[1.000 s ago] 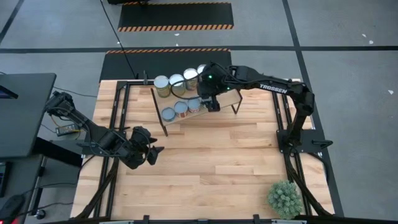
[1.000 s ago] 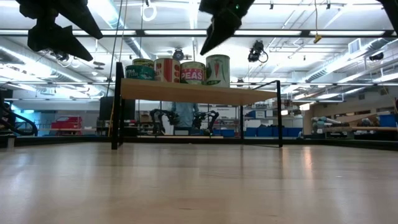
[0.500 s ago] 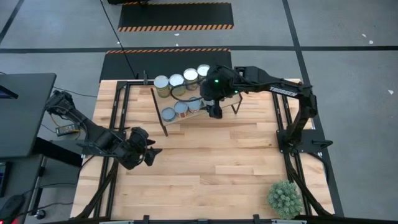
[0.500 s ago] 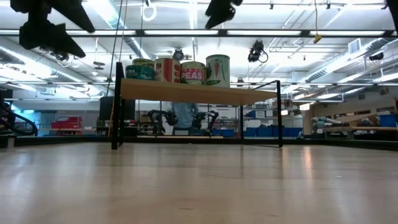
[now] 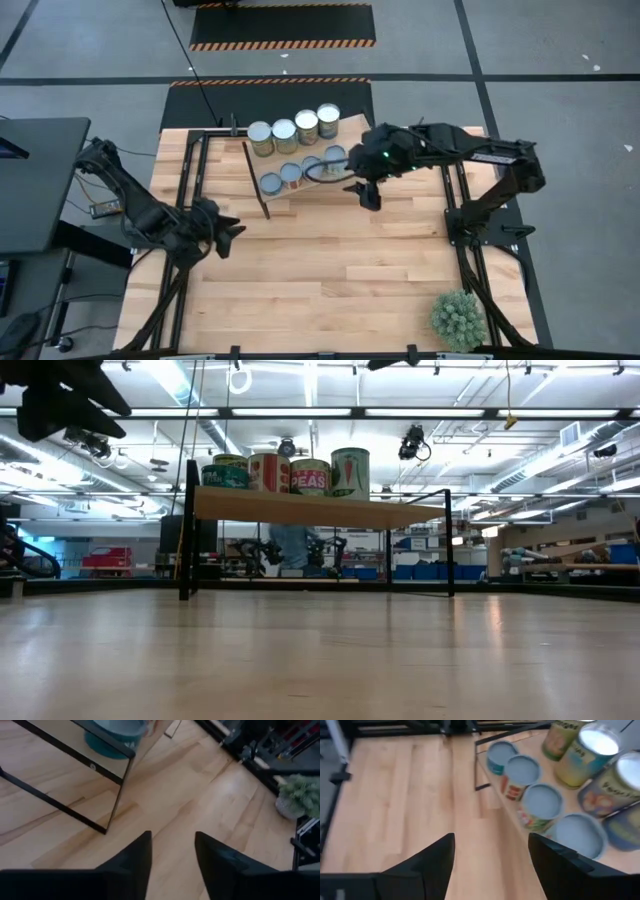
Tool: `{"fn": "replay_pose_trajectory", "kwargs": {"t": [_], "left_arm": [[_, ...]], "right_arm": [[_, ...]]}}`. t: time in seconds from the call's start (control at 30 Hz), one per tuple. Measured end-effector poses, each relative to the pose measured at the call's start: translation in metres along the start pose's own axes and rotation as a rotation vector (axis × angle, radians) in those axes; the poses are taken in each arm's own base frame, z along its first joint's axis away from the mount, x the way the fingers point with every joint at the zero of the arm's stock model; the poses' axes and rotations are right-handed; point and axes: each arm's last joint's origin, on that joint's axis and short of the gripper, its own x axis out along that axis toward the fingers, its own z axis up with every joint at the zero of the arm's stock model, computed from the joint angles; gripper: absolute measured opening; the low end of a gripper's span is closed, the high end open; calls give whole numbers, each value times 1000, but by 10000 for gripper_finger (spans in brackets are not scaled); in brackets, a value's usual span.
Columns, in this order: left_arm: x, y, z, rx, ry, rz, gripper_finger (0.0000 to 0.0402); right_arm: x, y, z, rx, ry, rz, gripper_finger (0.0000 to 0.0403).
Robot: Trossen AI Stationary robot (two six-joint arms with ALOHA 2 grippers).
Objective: Pick and place cans onto a shelf
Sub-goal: Return to Home Position
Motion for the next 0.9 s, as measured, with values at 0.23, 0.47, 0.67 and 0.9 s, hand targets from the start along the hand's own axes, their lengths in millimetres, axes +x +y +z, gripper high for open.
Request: {"fn": "replay_pose_trajectory", "kwargs": {"t": [0.23,0.47,0.67,0.9], "left_arm": [[2,13,5,-55,-63,-16,79],[3,31,7,-105,-119,-42,7],[2,52,5,-168,-200,-50,3],[9,77,-10,-258,-228,-59,2]], "right_arm": [[-6,14,-30,130,-113,56,246],[2,18,-69,251,-246,121,244],[1,22,-98,333,-356,199,235],[5,22,-129,427,-409,252,199]]}}
